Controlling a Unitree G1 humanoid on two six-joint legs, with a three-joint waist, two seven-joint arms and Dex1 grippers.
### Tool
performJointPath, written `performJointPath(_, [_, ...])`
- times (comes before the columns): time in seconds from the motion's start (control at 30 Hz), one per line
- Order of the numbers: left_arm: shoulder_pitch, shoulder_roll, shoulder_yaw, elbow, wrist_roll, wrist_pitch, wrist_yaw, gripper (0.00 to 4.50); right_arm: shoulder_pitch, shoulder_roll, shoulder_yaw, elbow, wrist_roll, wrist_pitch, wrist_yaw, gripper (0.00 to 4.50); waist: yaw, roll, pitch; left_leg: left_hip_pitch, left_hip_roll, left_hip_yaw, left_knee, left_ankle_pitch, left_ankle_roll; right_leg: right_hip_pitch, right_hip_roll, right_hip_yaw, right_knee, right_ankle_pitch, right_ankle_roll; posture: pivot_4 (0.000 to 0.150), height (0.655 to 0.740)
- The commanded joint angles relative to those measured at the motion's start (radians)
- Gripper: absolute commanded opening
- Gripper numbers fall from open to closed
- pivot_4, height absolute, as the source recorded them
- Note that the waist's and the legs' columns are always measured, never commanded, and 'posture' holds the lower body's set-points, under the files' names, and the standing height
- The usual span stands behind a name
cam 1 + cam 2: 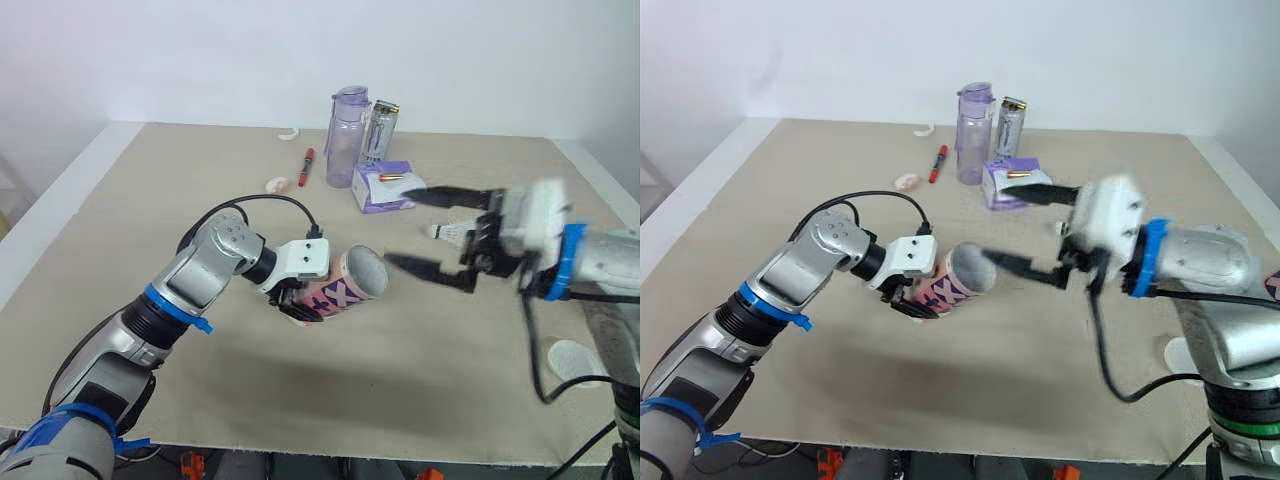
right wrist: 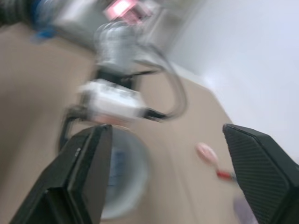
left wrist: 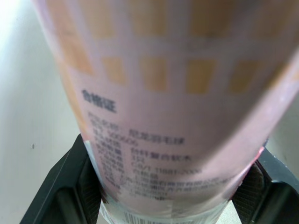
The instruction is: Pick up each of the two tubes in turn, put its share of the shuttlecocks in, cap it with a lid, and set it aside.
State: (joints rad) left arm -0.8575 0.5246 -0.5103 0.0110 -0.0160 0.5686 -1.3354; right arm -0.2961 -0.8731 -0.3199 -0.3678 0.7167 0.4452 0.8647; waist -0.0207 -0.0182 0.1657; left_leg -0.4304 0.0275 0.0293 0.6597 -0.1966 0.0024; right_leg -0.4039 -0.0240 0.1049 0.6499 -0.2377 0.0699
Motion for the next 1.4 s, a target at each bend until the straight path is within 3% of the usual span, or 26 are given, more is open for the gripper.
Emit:
performJointPath(0.03, [0.014,0.006,-0.028,0.020,0.034,0.012,0.025,3.30,0.094,0.018,-0.145,0.097,0.000,0.082,-0.104,4.07,0.000,0.001,-0.001,0.000,0.000,0.000,0.000,0.000,0.000,0.000,0.000,0.000,0.000,0.000,0.000,0.150,0.7400])
performJointPath(0.17, [0.019,0.006,-0.029,0.012,0.032,0.016,0.029,3.30,0.166,0.060,-0.206,0.225,-0.041,0.110,-0.201,4.07,0.000,0.001,-0.002,0.000,0.000,-0.001,0.000,0.001,0.001,0.000,0.000,-0.002,0.000,0.000,0.000,0.150,0.7400])
performJointPath(0.47, [0.026,0.007,-0.028,-0.003,0.028,0.027,0.034,3.30,0.192,0.058,-0.154,0.450,-0.199,-0.059,-0.148,4.07,-0.004,0.004,-0.003,0.001,-0.001,0.001,-0.001,0.001,0.002,0.000,0.001,0.000,0.000,0.001,0.001,0.150,0.7400])
performJointPath(0.9, [0.045,0.020,-0.024,-0.028,0.027,0.046,0.047,3.30,-0.003,0.049,-0.065,0.780,-0.309,-0.177,-0.053,4.07,-0.005,0.004,-0.003,0.001,-0.001,0.001,-0.001,0.001,0.002,0.000,0.001,0.002,0.000,0.001,0.001,0.150,0.7400])
performJointPath(1.37, [0.055,0.034,-0.020,-0.044,0.030,0.056,0.059,3.30,-0.179,0.075,0.002,0.999,-0.368,-0.226,-0.006,4.07,-0.011,0.004,-0.003,0.001,-0.002,0.001,-0.002,0.001,0.002,0.000,0.001,0.003,0.000,0.001,0.002,0.150,0.7400])
performJointPath(1.4, [0.054,0.034,-0.020,-0.041,0.030,0.055,0.059,3.30,-0.188,0.077,0.005,1.009,-0.372,-0.226,-0.004,3.83,-0.011,0.004,-0.003,0.001,-0.002,0.001,-0.002,0.001,0.002,0.000,0.001,0.003,0.000,0.001,0.002,0.150,0.7400])
